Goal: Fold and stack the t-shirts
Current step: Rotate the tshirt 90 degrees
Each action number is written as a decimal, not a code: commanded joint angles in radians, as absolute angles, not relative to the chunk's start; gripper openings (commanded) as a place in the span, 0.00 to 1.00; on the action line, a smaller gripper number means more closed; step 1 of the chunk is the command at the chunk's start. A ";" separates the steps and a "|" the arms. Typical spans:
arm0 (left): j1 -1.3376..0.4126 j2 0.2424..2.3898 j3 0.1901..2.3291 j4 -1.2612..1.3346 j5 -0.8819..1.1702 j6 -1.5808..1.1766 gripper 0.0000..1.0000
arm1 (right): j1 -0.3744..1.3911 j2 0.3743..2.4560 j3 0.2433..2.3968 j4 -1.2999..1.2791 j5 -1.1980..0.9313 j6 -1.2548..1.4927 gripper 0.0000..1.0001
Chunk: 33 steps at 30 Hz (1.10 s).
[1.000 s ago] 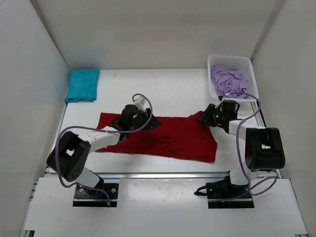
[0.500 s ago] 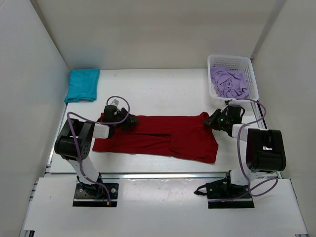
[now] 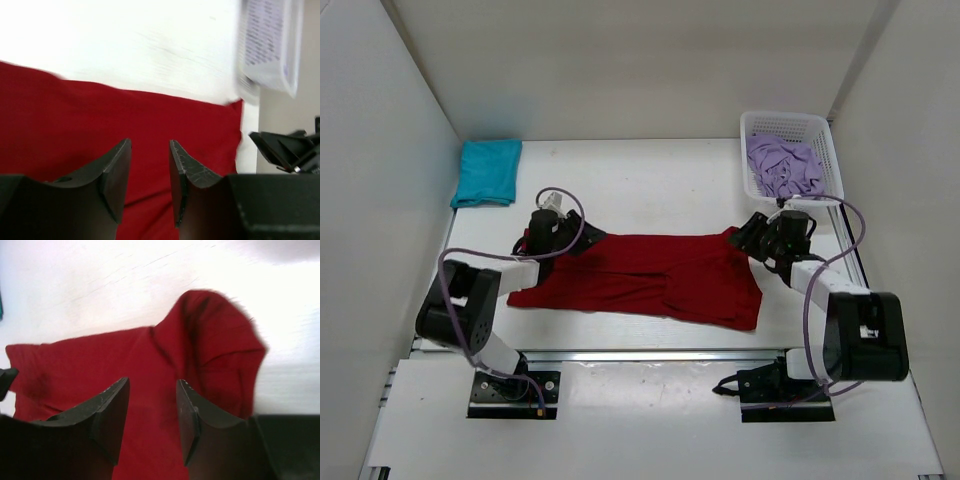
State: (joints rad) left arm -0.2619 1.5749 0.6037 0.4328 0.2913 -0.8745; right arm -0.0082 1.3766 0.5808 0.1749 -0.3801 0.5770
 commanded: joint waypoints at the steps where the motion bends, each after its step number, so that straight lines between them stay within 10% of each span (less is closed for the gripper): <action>1: -0.349 1.457 0.617 0.388 0.226 -0.798 0.46 | 0.020 1.295 0.500 0.169 -0.310 0.589 0.41; 7: -0.429 1.390 0.529 0.394 0.222 -0.782 0.47 | 0.018 1.252 0.364 0.187 -0.307 0.571 0.38; 13: -0.364 1.399 0.431 0.437 0.262 -0.818 0.47 | 0.003 1.255 0.339 0.153 -0.276 0.560 0.04; 22: -0.252 1.400 0.336 0.472 0.232 -0.841 0.47 | 0.063 1.071 0.409 0.028 -0.167 0.543 0.33; 33: -0.305 1.208 0.405 0.352 0.134 -0.795 0.46 | 0.366 1.358 0.550 0.094 -0.166 0.535 0.06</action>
